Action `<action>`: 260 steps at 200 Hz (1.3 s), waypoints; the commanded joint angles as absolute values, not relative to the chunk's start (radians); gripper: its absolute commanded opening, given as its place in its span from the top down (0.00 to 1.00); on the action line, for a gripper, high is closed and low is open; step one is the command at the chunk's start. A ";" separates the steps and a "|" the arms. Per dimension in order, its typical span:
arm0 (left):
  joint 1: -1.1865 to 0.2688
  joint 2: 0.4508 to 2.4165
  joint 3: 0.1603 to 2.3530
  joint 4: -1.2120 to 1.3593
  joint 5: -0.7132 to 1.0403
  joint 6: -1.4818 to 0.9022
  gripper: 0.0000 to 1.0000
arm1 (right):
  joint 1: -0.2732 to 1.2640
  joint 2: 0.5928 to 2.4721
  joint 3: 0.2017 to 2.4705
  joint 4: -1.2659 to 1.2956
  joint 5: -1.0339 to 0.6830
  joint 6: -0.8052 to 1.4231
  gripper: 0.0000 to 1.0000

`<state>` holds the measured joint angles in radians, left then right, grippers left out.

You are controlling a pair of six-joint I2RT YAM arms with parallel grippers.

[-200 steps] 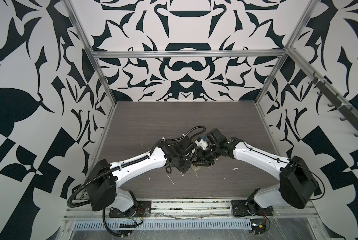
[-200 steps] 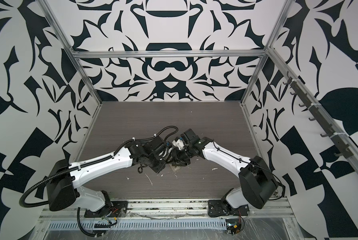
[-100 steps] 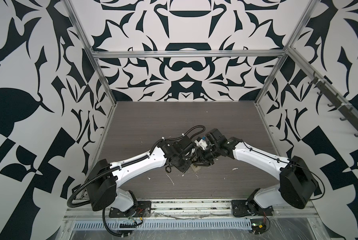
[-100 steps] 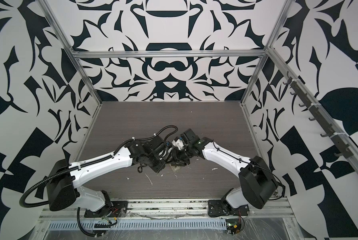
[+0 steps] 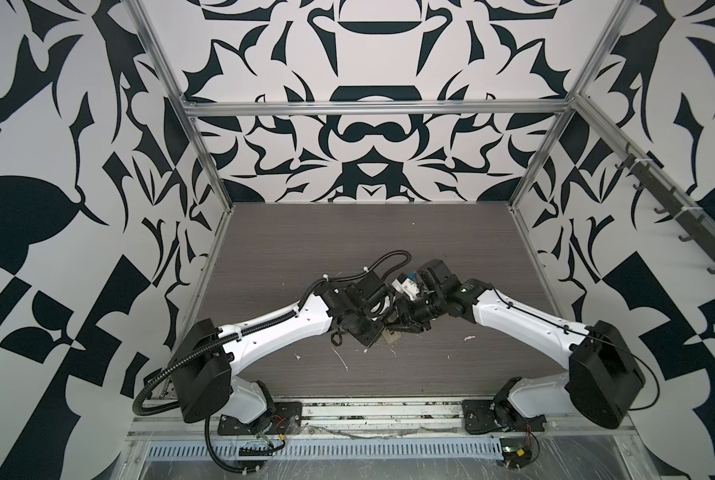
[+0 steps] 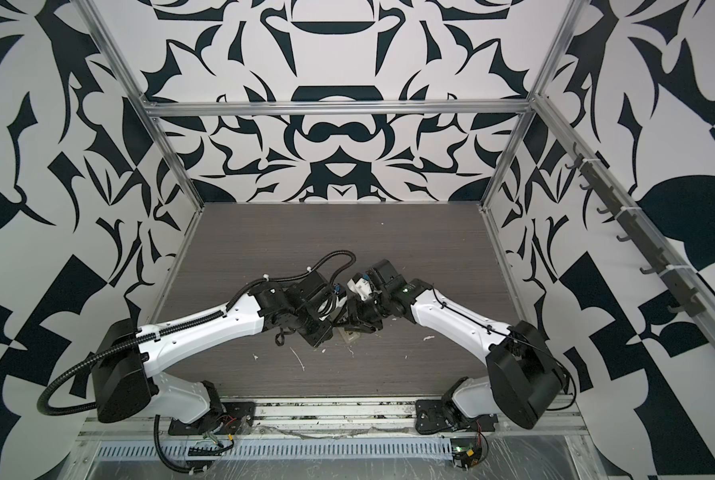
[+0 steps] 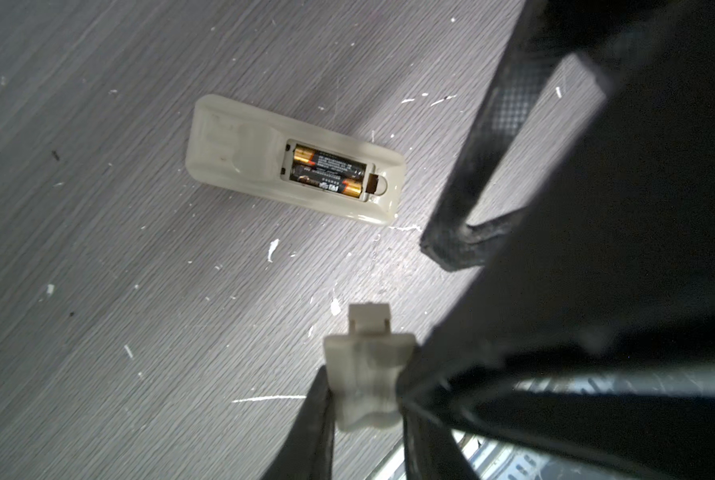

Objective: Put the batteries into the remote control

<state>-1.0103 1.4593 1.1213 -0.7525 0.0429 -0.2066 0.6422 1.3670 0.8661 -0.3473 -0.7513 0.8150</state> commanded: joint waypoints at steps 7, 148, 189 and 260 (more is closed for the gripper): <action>-1.034 1.434 1.109 -0.739 0.119 -0.176 0.80 | 0.636 1.339 0.855 -0.166 -0.753 0.883 0.53; -0.930 1.366 0.946 -0.665 0.094 -0.160 0.80 | 0.590 1.189 0.722 -0.276 -0.726 0.872 0.46; -0.937 1.466 0.949 -0.657 0.109 -0.162 0.76 | 0.502 1.115 0.713 -0.422 -0.679 0.820 0.44; -0.957 1.611 0.939 -0.619 -0.006 -0.244 0.65 | 0.361 1.103 0.812 -0.627 -0.617 0.682 0.44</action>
<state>-0.9489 1.5730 0.9257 -0.6113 0.0334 -0.2077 0.3794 1.0962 0.7406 -0.5560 -0.6468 0.7532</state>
